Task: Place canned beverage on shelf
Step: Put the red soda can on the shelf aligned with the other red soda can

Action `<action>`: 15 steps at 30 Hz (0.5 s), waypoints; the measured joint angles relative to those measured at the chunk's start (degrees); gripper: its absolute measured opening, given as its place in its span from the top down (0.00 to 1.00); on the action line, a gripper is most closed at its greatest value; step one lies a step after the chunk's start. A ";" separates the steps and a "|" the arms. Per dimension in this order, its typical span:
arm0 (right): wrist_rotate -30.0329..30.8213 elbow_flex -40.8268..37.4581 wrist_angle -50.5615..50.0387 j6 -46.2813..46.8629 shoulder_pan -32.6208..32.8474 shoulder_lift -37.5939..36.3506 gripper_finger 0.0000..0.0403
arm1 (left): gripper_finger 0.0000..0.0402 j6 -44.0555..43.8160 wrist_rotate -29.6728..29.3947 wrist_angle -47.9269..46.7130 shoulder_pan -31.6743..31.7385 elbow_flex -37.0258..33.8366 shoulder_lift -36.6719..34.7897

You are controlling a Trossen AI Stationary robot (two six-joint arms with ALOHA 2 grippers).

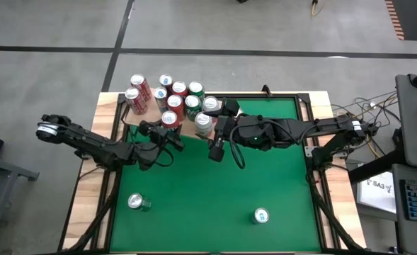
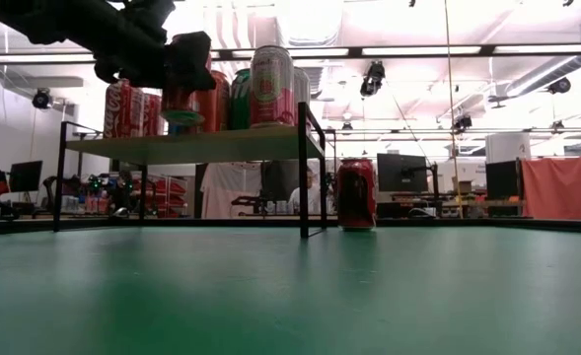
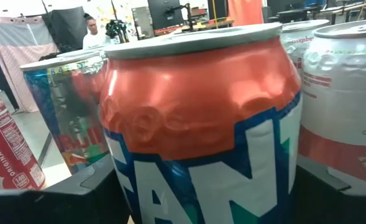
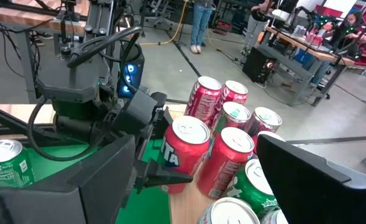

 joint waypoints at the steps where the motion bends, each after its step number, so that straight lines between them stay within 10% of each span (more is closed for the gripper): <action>1: 0.00 0.00 -0.11 0.01 0.00 0.00 0.19 | 0.27 0.00 0.02 0.00 0.08 0.00 0.06; 15: 0.00 0.00 -0.21 0.04 0.00 0.02 0.19 | 0.27 0.00 0.04 -0.18 0.84 -0.05 0.13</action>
